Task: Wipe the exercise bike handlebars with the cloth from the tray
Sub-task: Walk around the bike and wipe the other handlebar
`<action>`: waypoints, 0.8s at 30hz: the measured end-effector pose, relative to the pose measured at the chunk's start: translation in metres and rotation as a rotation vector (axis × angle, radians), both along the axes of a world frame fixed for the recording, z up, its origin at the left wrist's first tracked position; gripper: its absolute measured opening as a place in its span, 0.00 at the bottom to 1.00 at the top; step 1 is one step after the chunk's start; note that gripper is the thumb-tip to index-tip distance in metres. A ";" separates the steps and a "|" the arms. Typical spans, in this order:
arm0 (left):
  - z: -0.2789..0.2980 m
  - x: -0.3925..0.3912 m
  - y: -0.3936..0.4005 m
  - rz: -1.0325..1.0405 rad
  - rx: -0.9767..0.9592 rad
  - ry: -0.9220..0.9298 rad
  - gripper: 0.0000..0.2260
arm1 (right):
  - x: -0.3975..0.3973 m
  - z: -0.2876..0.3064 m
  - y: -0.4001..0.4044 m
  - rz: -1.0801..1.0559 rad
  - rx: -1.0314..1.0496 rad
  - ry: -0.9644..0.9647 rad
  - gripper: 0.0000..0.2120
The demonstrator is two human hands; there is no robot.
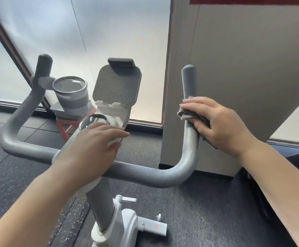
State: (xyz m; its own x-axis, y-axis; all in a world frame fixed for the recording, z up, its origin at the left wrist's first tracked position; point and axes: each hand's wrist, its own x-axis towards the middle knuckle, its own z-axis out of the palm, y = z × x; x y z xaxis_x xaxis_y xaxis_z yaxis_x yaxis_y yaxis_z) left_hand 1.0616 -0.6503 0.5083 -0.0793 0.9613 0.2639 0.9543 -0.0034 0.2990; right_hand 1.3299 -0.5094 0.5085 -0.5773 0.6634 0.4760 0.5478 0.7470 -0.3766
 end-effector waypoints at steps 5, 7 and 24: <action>-0.008 -0.013 -0.011 0.138 0.054 0.016 0.12 | 0.002 0.005 -0.002 0.004 -0.029 -0.050 0.17; -0.011 -0.012 -0.014 0.152 0.048 0.001 0.14 | 0.002 0.011 0.000 0.039 -0.062 -0.057 0.16; -0.031 0.009 -0.061 0.296 0.053 -0.030 0.17 | 0.014 -0.004 -0.049 0.242 -0.304 0.096 0.14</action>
State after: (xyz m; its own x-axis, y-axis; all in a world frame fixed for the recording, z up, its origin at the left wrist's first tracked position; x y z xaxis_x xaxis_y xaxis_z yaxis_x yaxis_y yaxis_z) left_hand 1.0706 -0.7108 0.4775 -0.3625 0.8802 0.3064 0.9068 0.2573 0.3339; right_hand 1.3437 -0.5582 0.5043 -0.6966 0.6328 0.3382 0.3212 0.6965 -0.6416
